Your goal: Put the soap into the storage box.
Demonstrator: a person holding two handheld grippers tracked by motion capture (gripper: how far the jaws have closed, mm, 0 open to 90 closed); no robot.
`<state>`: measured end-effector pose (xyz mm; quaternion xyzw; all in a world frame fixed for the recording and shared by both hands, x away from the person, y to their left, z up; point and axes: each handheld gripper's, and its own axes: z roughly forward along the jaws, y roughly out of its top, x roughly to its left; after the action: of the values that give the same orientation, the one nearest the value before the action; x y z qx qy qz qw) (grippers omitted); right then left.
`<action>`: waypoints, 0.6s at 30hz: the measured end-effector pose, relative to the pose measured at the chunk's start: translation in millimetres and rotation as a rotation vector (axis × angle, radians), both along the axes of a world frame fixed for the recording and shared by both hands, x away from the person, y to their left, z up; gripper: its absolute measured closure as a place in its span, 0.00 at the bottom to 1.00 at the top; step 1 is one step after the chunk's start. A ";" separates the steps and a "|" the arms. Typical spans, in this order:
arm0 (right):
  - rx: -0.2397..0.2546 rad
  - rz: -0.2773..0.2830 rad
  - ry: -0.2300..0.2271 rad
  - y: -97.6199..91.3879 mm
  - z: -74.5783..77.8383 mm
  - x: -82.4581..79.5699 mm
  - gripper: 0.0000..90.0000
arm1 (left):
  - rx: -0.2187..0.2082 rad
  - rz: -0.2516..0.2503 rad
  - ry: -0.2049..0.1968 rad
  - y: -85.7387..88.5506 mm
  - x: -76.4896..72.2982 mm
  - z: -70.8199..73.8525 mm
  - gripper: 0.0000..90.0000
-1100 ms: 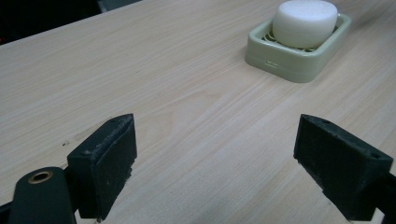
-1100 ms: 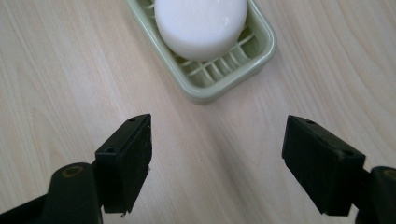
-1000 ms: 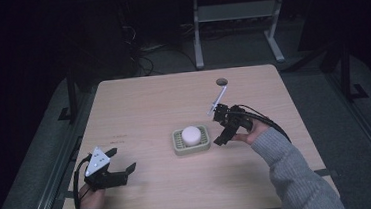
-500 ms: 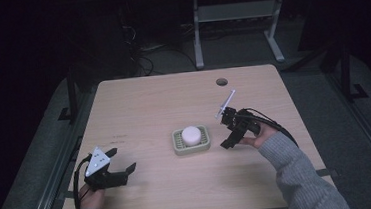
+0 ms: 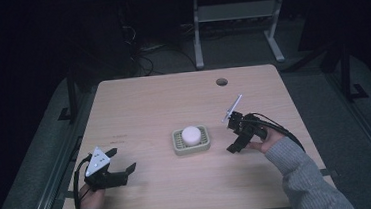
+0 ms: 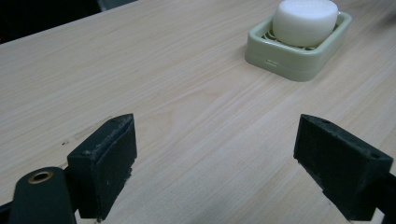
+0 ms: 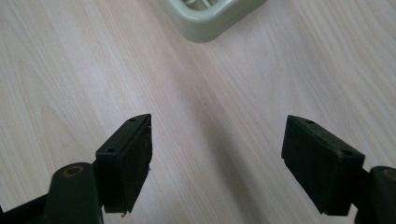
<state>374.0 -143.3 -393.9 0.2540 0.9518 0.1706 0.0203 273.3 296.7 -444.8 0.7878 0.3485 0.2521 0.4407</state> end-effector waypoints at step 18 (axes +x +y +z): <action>0.021 -0.026 0.003 -23.9 -9.5 -20.3 0.29 | 0.000 0.000 0.001 -0.1 -0.2 -0.1 0.14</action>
<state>353.7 -167.3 -403.4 0.2670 0.9465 0.1801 0.0183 273.1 296.6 -444.9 0.7879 0.3488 0.2519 0.4405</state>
